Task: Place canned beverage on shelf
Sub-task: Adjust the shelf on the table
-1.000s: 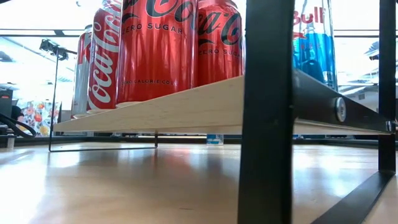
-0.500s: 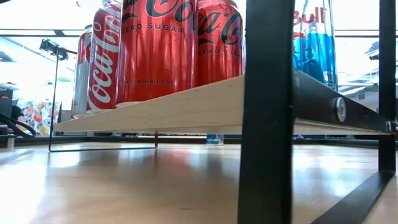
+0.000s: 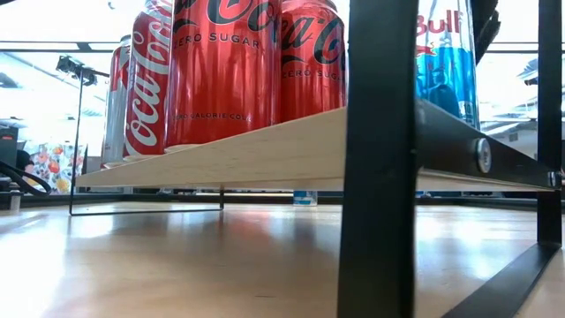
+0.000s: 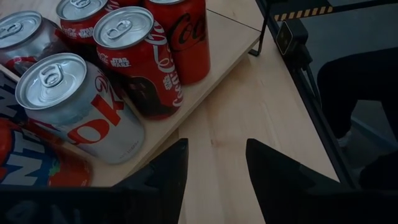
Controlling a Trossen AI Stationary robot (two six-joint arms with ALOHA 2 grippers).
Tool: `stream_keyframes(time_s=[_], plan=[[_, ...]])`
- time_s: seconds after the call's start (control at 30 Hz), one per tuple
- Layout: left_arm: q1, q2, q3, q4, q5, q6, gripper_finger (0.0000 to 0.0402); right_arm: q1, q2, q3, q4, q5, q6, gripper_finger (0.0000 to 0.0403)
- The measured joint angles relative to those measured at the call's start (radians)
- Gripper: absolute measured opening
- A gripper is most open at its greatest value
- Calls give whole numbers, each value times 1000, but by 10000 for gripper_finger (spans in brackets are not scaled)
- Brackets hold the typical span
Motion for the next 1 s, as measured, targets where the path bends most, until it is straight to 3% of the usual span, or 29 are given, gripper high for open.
stream_keyframes(time_s=[0.27, 0.47, 0.83, 1.0], plan=[[0, 0, 0, 0, 0, 3, 172, -21, -153, -264, 306, -53, -7, 271], [0, 0, 0, 0, 0, 2, 172, -42, -255, -501, 637, -115, -7, 265], [0, 0, 0, 0, 0, -1, 172, -92, -368, -883, 1250, -283, 23, 265], [0, 0, 0, 0, 0, -2, 172, -105, -389, -1025, 1476, -285, 76, 264]])
